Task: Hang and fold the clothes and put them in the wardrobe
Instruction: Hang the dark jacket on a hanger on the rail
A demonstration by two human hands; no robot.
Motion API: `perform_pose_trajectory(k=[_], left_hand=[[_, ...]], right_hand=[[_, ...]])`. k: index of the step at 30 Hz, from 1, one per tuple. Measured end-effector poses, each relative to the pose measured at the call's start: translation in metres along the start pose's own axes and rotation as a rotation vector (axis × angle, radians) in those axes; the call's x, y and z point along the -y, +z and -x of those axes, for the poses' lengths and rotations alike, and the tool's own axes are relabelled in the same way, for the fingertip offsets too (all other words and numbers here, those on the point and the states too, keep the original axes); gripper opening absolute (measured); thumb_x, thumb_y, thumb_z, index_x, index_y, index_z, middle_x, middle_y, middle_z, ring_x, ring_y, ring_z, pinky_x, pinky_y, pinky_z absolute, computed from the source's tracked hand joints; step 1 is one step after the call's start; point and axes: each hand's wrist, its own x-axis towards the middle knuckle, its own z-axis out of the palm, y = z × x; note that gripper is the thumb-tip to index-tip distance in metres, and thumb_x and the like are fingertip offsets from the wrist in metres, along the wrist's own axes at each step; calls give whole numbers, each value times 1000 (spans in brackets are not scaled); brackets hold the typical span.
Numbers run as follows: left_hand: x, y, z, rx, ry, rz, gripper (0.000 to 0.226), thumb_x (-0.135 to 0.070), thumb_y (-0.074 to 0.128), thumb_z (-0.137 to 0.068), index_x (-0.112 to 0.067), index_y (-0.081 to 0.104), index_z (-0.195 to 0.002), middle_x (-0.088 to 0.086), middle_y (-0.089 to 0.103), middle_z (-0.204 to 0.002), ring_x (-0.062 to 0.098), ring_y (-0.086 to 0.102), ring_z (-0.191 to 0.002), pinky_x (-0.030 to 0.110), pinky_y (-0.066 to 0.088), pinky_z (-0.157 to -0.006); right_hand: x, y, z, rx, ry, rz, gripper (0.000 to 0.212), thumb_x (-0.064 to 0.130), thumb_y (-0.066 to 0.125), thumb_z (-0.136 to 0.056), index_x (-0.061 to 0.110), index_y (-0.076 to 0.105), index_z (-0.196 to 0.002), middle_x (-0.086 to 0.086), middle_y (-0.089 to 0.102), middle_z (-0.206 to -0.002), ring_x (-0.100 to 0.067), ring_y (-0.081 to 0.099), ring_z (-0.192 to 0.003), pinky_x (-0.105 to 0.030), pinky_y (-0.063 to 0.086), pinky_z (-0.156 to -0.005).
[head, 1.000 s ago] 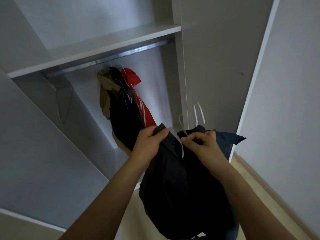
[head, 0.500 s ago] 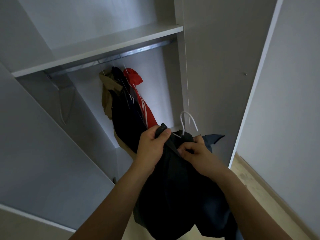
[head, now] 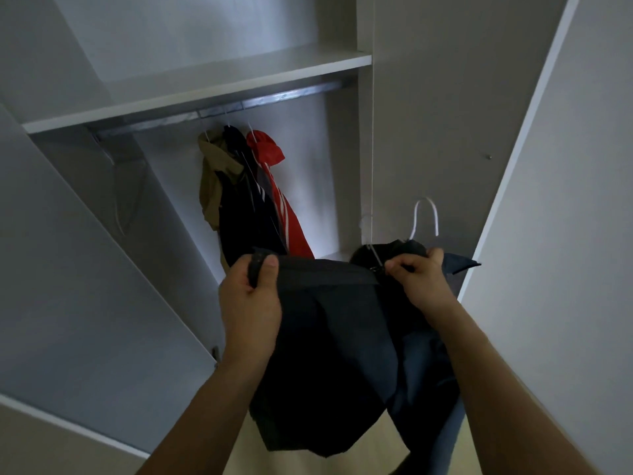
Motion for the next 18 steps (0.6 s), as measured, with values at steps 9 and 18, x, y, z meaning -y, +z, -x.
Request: perform_pose_trajectory(k=[9,18], left_hand=[[33,-61,-30,-133,-167,-152,15,-31,55,-95,-21,67,-97,4,67,-94,25,65,-90,44,53,-83],[4,35,-25,663,291,-796,68,-56,55,-85,-27,35,-144,4,43,-144,25,40,-132,35,30,-107]], right_hand=[[22,-29,-28,-66,-102,119,16,25,63,-93,12,68,-85,-4,24,-115,-3,43,-83,1,28,-83],[64,-36,-10,-9,-433,133,16,15,62,-93,15,67,-78,-6,29,-105,27,32,-94,6,21,-91]])
